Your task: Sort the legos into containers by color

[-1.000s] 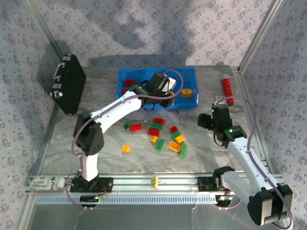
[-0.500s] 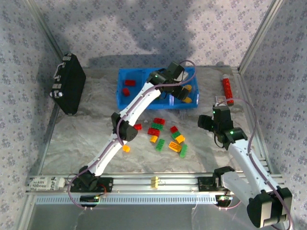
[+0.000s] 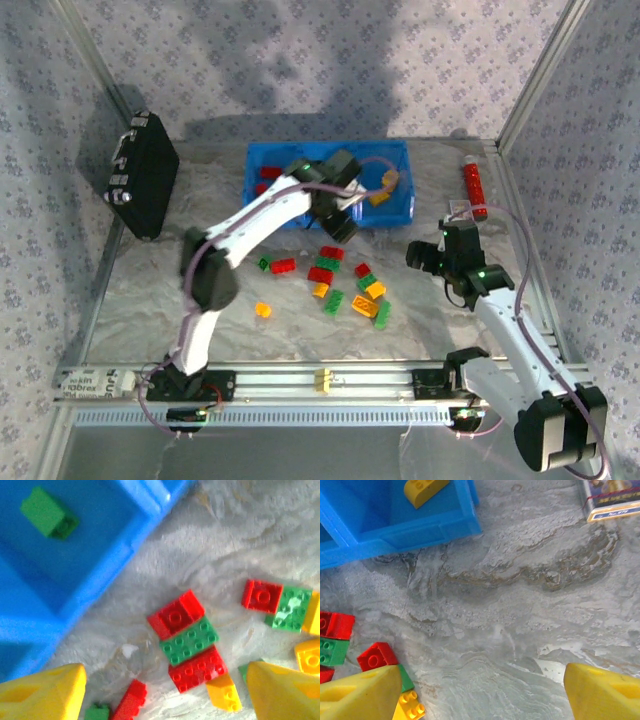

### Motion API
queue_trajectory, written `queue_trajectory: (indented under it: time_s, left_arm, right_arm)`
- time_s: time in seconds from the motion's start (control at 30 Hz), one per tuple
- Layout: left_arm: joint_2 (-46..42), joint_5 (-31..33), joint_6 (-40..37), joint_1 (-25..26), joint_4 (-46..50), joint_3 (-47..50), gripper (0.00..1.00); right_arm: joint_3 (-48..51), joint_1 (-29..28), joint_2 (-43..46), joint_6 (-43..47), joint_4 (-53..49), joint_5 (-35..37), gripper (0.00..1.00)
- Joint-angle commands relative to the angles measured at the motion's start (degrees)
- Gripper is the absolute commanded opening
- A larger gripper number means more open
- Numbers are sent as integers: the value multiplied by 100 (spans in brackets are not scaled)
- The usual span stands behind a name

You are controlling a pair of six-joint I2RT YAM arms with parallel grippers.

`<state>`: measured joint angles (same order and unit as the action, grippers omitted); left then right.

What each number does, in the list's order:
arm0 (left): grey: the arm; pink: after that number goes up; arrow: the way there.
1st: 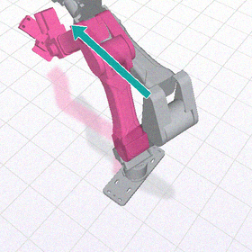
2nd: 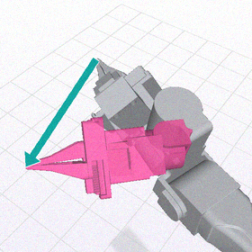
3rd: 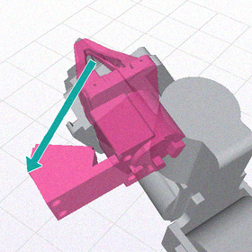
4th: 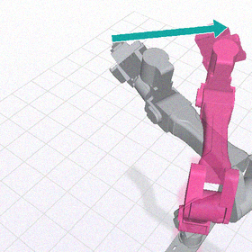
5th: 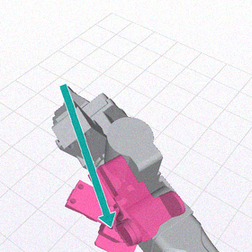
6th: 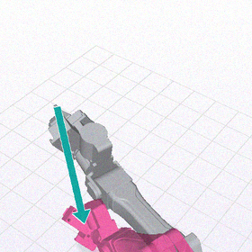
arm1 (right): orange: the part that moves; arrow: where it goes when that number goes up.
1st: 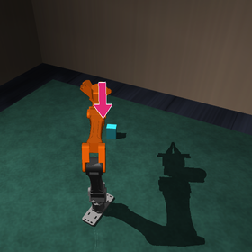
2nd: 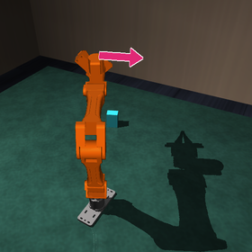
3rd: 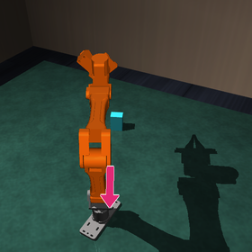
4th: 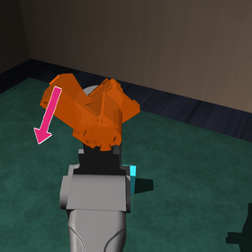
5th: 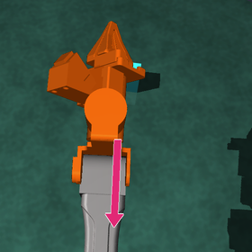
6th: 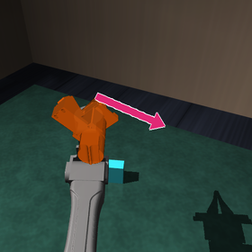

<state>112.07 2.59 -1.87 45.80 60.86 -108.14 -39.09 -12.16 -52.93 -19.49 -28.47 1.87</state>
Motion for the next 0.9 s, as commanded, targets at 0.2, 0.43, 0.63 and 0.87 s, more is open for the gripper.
queue_trajectory:
  time_s: [0.2, 0.43, 0.63, 0.87]
  left_arm:
    - [-2657, -188, 1135, -206, -2611, 3843, 85]
    - [-3843, 166, 2033, -320, -3221, 5612, 86]
    - [-4666, 31, 2593, -695, -3541, 6551, 86]
    - [-4990, 67, 2744, -735, -3619, 6928, 86]
  right_arm:
    - [-285, -901, -653, 259, -151, -16, 86]
    - [-596, -1792, -1145, -111, -572, 282, 80]
    - [-409, -2468, -1311, -1221, -993, 547, 68]
    - [-141, -3068, -1492, -2157, -1090, 798, 64]
